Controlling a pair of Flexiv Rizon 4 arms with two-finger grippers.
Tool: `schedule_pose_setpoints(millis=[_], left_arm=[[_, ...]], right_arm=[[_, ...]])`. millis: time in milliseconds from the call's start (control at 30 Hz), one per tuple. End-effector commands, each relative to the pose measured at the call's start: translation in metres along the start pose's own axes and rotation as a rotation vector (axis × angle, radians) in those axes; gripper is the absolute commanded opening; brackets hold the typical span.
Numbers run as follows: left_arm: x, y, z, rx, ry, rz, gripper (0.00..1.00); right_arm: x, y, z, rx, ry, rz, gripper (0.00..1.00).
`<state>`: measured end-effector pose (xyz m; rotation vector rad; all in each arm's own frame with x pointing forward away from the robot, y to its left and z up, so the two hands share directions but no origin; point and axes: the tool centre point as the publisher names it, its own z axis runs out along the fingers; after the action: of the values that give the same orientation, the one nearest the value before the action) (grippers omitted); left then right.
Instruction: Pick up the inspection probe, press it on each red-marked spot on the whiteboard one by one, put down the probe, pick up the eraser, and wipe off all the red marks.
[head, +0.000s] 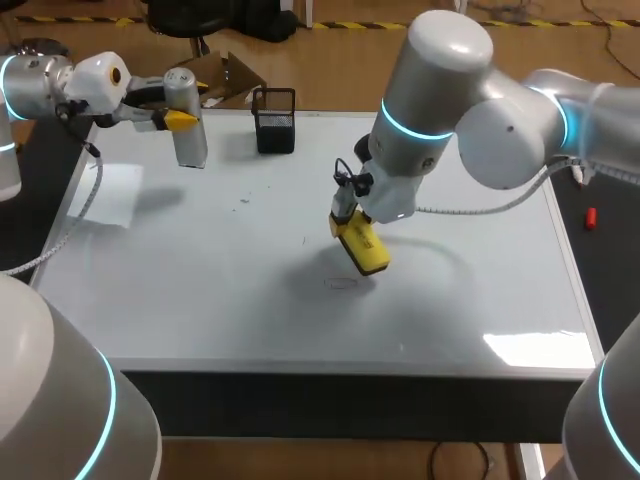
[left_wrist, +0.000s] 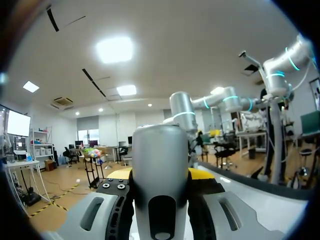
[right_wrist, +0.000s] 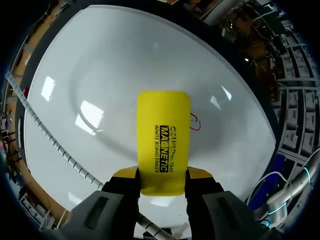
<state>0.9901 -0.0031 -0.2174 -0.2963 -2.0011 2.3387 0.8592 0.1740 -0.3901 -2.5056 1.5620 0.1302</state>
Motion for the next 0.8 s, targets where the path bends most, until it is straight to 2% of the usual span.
schedule_pose_setpoints(millis=[33,267,500,800], left_arm=[[0.002,-0.003,0.002,-0.005,-0.004,0.001,0.0],[0.002,-0.003,0.002,-0.005,-0.004,0.001,0.0],[0.002,-0.003,0.002,-0.005,-0.004,0.001,0.0],[0.002,-0.003,0.002,-0.005,-0.004,0.001,0.0]], right_arm=[[-0.002,-0.009,-0.002,-0.047,0.022,-0.045,0.0],[-0.021,-0.014,0.002,-0.074,0.006,-0.132,0.0],[-0.052,0.002,0.026,-0.116,-0.016,-0.195,0.0],[-0.08,0.019,0.045,-0.154,0.031,-0.246,0.0]])
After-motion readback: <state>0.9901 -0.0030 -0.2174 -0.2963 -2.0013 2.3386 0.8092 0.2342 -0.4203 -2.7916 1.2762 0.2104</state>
